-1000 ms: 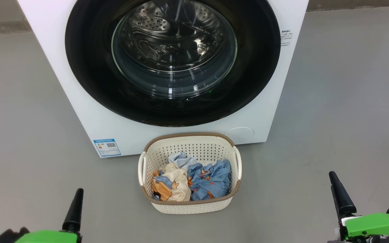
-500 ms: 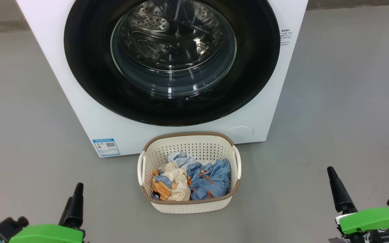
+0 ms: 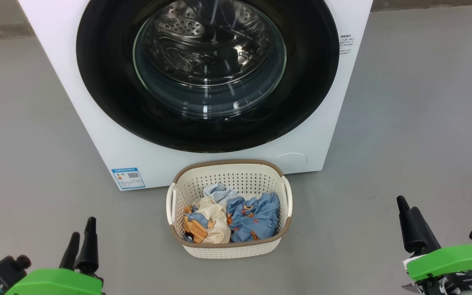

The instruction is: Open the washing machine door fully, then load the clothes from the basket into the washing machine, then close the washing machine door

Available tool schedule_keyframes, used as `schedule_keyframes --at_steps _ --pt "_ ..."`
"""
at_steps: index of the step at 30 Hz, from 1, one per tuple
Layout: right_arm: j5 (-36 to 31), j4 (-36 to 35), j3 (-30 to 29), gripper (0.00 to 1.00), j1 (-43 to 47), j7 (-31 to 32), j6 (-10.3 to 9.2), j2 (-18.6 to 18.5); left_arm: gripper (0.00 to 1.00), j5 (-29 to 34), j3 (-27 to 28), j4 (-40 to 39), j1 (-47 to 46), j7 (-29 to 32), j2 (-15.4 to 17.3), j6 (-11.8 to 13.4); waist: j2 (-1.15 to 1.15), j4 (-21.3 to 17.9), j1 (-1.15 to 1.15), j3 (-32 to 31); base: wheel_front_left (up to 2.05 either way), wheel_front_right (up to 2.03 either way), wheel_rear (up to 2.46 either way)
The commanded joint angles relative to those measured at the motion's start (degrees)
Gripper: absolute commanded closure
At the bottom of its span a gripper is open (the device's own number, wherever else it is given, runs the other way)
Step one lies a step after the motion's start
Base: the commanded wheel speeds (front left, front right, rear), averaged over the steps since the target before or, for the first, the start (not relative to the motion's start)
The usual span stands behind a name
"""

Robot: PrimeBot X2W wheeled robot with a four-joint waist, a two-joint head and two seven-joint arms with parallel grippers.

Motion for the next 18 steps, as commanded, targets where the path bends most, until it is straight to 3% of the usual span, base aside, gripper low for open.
schedule_keyframes --at_steps 1,18 --pt "-1.7 -1.7 0.5 0.00 -2.4 -0.8 0.53 -1.1 0.00 1.6 1.1 -1.7 -3.3 -0.7 1.5 -0.3 0.00 0.0 0.00 0.0 0.00 0.00 0.00" --pt "-15.2 -1.7 -0.2 0.00 -3.1 -3.7 0.65 -2.2 0.00 13.5 1.5 -0.6 -4.5 -3.5 2.1 -0.4 0.00 0.3 0.00 -0.2 0.00 0.00 0.00"
